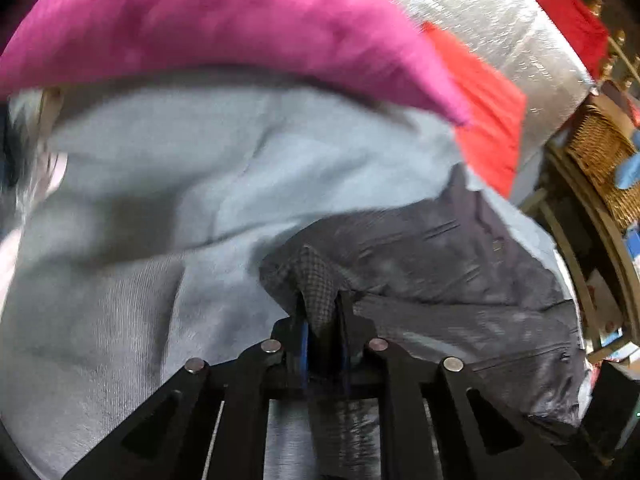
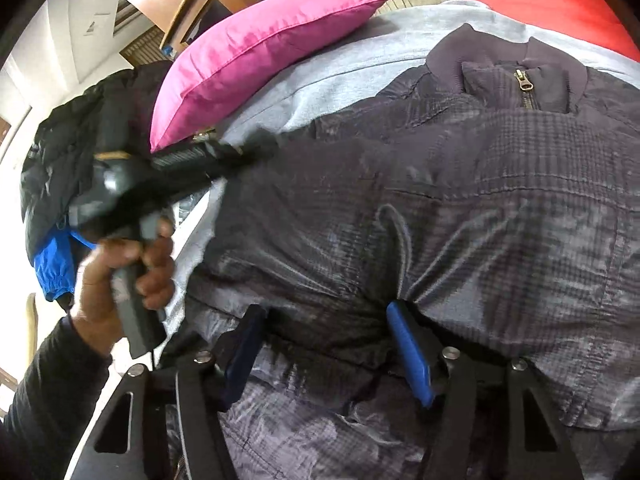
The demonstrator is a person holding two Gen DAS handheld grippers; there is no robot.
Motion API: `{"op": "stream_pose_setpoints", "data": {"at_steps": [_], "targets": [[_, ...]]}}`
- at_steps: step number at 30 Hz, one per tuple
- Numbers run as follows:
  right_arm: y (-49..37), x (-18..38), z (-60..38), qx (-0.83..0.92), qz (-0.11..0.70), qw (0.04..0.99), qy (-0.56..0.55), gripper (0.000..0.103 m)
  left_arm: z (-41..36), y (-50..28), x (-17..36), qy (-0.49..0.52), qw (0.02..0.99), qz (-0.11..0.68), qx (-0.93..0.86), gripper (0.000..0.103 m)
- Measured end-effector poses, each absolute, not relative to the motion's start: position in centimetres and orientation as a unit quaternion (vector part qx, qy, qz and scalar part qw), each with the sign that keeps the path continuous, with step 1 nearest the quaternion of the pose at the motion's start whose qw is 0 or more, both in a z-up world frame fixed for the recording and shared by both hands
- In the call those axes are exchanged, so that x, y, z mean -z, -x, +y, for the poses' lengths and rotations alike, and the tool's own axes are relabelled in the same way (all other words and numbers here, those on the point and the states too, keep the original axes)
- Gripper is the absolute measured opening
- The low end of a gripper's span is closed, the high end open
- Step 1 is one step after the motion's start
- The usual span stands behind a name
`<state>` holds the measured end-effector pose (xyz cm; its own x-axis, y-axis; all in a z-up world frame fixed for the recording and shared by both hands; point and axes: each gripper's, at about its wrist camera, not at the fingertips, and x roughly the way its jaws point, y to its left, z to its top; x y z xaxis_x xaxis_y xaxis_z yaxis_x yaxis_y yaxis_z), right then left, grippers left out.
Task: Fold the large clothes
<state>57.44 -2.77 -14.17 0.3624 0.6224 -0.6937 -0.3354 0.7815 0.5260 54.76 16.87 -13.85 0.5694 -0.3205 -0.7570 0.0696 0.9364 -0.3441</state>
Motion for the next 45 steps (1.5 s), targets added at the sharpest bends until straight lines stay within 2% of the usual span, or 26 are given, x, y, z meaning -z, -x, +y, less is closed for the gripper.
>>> {"op": "stream_pose_setpoints", "data": {"at_steps": [1, 2, 4, 5, 10, 13, 17, 20, 22, 25, 30, 32, 35, 40, 45], "targets": [[-57.4, 14.2, -2.8, -0.294, 0.482, 0.812, -0.147, 0.064, 16.9, -54.6, 14.0, 0.130, 0.879, 0.448, 0.102, 0.026], [-57.4, 14.2, -3.0, -0.293, 0.482, 0.812, -0.149, 0.064, 16.9, -54.5, 14.2, 0.125, 0.880, 0.449, 0.087, 0.040], [-57.2, 14.3, -3.3, -0.292, 0.482, 0.813, -0.149, 0.064, 17.5, -54.2, 13.9, 0.135, 0.881, 0.450, 0.054, 0.060], [-57.2, 14.3, -3.3, -0.291, 0.481, 0.814, -0.148, 0.064, 17.9, -53.6, 13.2, 0.143, 0.886, 0.440, 0.040, 0.065], [-56.4, 12.8, -4.8, -0.294, 0.473, 0.813, -0.169, 0.066, 17.7, -48.0, 9.7, 0.120, 0.917, 0.380, 0.033, 0.073], [-54.9, 10.4, -7.6, -0.281, 0.436, 0.835, -0.186, 0.071, 15.3, -44.4, 8.4, 0.075, 0.929, 0.356, 0.061, 0.076], [-53.8, 9.6, -14.6, -0.208, 0.419, 0.854, -0.226, 0.072, 12.1, -42.0, 8.7, 0.040, 0.934, 0.347, 0.079, 0.077], [-53.3, 10.6, -20.0, -0.151, 0.418, 0.855, -0.268, 0.072, 10.0, -42.4, 10.4, 0.003, 0.925, 0.372, 0.078, 0.077], [-53.1, 11.3, -23.0, -0.120, 0.410, 0.859, -0.283, 0.071, 9.1, -43.3, 12.9, -0.029, 0.903, 0.422, 0.066, 0.078], [-53.7, 12.4, -24.6, -0.136, 0.417, 0.844, -0.309, 0.069, 9.4, -43.4, 13.4, -0.012, 0.903, 0.426, 0.053, 0.081], [-53.1, 9.5, -24.6, -0.143, 0.393, 0.859, -0.297, 0.073, 10.3, -42.2, 12.1, 0.001, 0.915, 0.403, 0.031, 0.081], [-53.1, 9.9, -25.7, -0.108, 0.393, 0.863, -0.298, 0.078, 10.6, -42.4, 12.6, 0.003, 0.908, 0.418, 0.024, 0.084], [-54.3, 12.5, -27.1, -0.096, 0.418, 0.846, -0.316, 0.078, 12.0, -43.4, 13.7, 0.069, 0.885, 0.459, 0.021, 0.085], [-52.1, 7.2, -25.7, -0.132, 0.404, 0.862, -0.275, 0.078, 12.9, -39.9, 10.3, 0.083, 0.894, 0.441, 0.010, 0.085], [-42.4, 3.4, -25.2, -0.141, 0.375, 0.891, -0.214, 0.078, 12.9, -32.3, 7.4, 0.084, 0.907, 0.413, 0.010, 0.085]]}}
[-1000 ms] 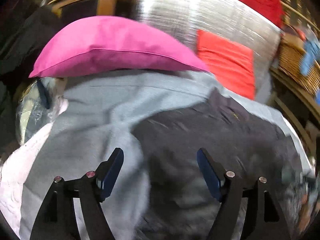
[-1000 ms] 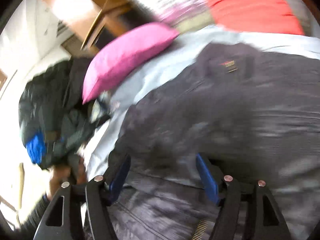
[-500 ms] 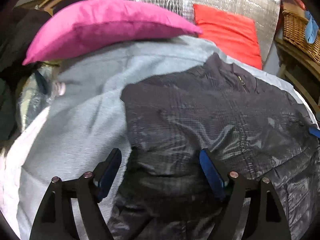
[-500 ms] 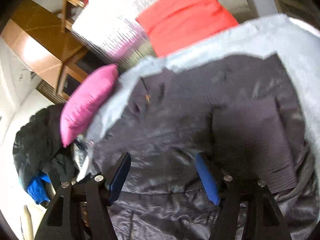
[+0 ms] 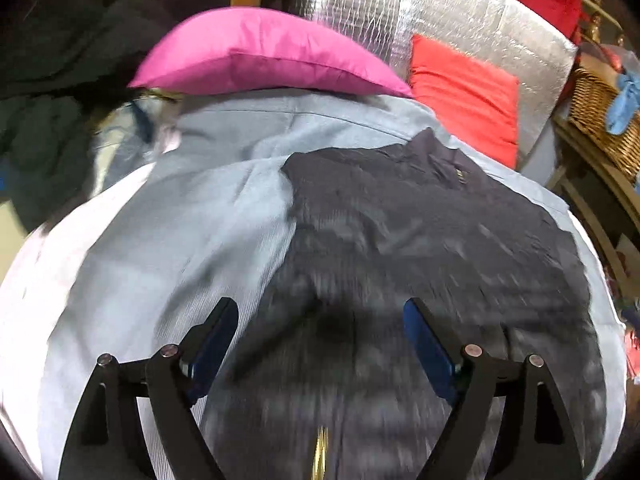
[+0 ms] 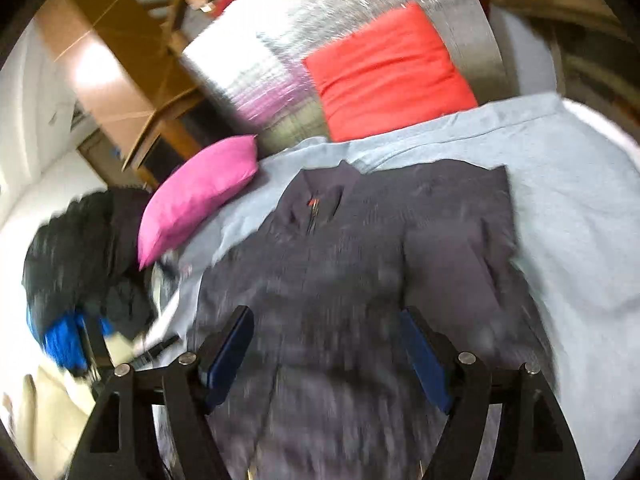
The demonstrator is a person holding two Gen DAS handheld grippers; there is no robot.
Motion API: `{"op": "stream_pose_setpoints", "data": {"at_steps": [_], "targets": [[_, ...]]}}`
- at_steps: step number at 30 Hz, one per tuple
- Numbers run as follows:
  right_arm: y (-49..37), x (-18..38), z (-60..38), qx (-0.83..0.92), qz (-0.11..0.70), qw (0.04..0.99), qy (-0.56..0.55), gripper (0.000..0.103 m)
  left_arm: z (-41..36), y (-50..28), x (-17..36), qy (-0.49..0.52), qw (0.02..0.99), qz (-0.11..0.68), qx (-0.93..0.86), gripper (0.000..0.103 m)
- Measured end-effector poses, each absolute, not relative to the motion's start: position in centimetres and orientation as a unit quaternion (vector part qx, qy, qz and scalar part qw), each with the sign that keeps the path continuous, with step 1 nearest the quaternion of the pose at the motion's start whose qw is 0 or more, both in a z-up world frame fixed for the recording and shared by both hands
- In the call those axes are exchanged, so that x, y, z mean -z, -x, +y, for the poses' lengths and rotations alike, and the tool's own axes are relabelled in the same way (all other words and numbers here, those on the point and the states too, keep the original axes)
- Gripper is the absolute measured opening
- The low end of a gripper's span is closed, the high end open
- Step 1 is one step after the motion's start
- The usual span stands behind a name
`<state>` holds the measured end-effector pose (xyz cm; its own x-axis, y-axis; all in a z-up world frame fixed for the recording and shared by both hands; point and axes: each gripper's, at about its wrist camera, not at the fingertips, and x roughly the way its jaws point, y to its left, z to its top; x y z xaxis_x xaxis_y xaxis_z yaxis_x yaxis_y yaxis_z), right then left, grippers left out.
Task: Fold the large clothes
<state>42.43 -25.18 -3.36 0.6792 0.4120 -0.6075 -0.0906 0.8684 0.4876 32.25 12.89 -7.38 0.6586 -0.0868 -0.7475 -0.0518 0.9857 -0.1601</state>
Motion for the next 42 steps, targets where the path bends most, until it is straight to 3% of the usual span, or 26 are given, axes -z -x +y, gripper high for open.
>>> {"op": "stream_pose_setpoints", "data": {"at_steps": [7, 13, 29, 42], "targets": [[-25.0, 7.0, -27.9, -0.099, 0.393, 0.891, -0.204, 0.078, 13.3, -21.6, 8.1, 0.114, 0.898, 0.425, -0.013, 0.085], [-17.7, 11.5, -30.1, -0.066, 0.407, 0.869, -0.273, 0.078, 13.4, -16.0, 9.4, 0.119, 0.891, 0.438, -0.023, 0.085], [-14.8, 11.1, -27.1, -0.076, 0.392, 0.880, -0.257, 0.078, 14.1, -11.7, 9.9, 0.114, 0.891, 0.437, -0.039, 0.085], [-13.9, 11.6, -30.2, -0.030, 0.391, 0.881, -0.265, 0.079, 16.3, -10.8, 11.8, 0.136, 0.881, 0.451, -0.037, 0.085]]}}
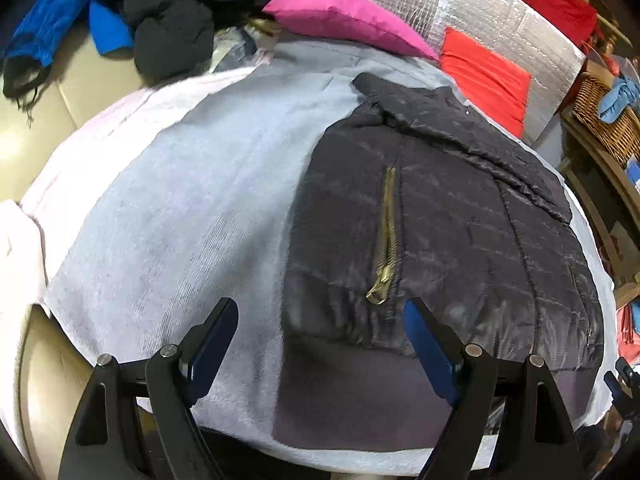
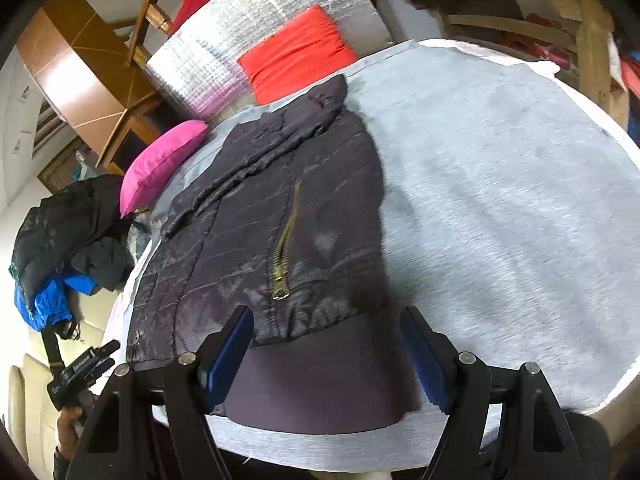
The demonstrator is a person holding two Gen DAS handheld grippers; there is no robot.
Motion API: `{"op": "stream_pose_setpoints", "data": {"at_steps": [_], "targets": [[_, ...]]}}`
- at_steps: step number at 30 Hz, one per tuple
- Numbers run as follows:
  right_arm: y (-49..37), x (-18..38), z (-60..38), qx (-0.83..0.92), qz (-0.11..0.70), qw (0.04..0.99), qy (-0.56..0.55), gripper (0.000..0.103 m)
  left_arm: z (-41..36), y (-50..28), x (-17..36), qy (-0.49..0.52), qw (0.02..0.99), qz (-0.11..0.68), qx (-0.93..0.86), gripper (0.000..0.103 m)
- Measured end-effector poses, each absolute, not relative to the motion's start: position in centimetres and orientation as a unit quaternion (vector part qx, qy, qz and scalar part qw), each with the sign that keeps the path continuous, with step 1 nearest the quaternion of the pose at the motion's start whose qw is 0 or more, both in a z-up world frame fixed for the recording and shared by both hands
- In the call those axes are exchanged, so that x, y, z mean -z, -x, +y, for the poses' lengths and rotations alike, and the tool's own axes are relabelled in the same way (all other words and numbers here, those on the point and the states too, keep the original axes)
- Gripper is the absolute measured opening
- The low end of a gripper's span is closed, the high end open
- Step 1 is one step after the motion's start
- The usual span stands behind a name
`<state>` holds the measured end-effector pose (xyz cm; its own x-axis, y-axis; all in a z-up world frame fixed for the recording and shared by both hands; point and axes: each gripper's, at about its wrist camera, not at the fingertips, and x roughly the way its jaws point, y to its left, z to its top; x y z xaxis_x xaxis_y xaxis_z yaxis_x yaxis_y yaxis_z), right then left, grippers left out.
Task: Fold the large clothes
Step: 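Close both tools on the ribbed hem of the dark jacket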
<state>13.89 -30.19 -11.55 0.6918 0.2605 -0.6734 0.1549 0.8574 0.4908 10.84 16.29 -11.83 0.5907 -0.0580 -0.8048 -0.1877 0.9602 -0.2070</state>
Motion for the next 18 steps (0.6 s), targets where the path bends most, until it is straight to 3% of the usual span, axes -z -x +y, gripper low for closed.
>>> {"op": "stream_pose_setpoints", "data": {"at_steps": [18], "targets": [[-15.6, 14.4, -31.1, -0.049, 0.422, 0.855, -0.298, 0.078, 17.1, -10.8, 14.8, 0.155, 0.862, 0.482, -0.006, 0.085]]}}
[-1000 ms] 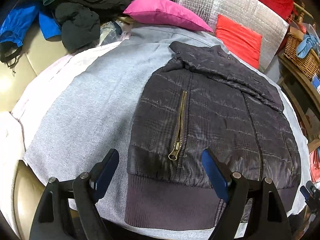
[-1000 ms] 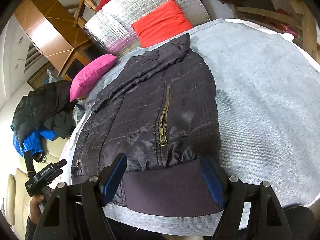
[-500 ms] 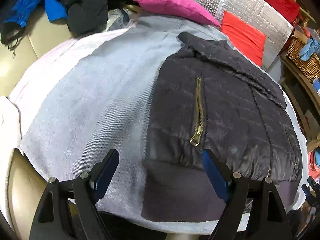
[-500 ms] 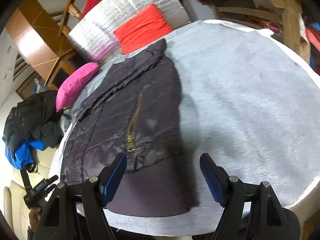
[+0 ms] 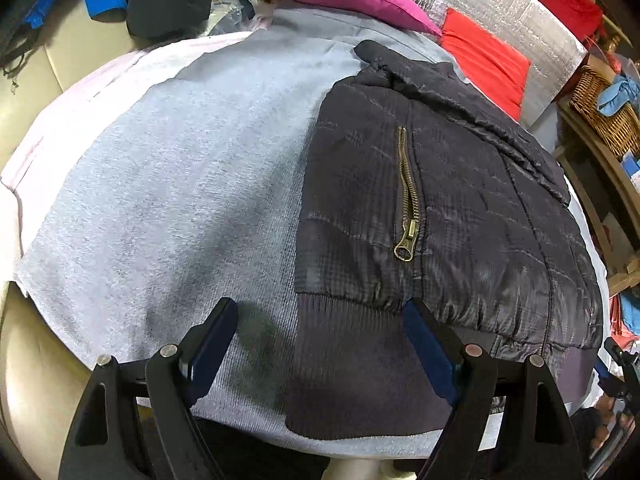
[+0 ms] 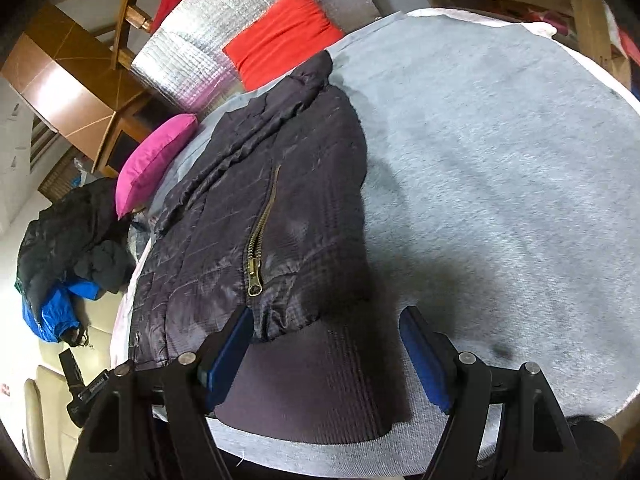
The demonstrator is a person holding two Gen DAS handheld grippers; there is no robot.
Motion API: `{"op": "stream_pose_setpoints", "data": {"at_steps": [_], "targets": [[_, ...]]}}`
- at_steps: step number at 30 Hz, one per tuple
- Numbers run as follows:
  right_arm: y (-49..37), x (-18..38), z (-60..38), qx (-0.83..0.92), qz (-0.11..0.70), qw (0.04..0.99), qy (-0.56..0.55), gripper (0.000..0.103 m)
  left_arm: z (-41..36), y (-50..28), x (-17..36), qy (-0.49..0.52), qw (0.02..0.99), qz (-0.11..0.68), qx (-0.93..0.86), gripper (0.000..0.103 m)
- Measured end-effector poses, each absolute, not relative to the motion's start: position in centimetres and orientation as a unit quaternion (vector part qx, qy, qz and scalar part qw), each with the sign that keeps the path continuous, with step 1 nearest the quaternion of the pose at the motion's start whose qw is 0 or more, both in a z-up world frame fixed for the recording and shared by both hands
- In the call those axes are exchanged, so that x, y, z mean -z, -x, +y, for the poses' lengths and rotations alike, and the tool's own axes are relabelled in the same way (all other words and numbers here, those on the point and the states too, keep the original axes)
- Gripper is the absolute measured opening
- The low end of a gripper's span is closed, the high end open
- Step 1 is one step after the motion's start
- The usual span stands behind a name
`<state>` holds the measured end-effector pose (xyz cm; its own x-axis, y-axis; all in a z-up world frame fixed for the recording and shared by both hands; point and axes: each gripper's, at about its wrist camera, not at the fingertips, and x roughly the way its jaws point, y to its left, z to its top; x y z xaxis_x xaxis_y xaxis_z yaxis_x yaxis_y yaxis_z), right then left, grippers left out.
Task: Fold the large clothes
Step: 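Close both tools on the ribbed hem of the dark jacket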
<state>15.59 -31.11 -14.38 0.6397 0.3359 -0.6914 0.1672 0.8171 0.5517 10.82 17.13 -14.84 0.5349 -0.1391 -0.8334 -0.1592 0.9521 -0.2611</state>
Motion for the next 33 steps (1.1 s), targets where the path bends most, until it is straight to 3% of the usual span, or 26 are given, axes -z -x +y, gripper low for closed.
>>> {"op": "stream_pose_setpoints", "data": {"at_steps": [20, 25, 33], "targets": [[-16.4, 14.8, -30.1, -0.055, 0.437, 0.854, -0.278, 0.078, 15.9, -11.5, 14.4, 0.137, 0.867, 0.478, 0.001, 0.085], [-16.5, 14.7, -29.9, -0.052, 0.443, 0.854, -0.267, 0.071, 15.5, -11.8, 14.4, 0.136, 0.868, 0.477, 0.006, 0.085], [-16.6, 14.3, -29.7, -0.038, 0.441, 0.861, -0.250, 0.072, 14.8, -12.2, 14.4, 0.132, 0.868, 0.478, 0.010, 0.085]]}}
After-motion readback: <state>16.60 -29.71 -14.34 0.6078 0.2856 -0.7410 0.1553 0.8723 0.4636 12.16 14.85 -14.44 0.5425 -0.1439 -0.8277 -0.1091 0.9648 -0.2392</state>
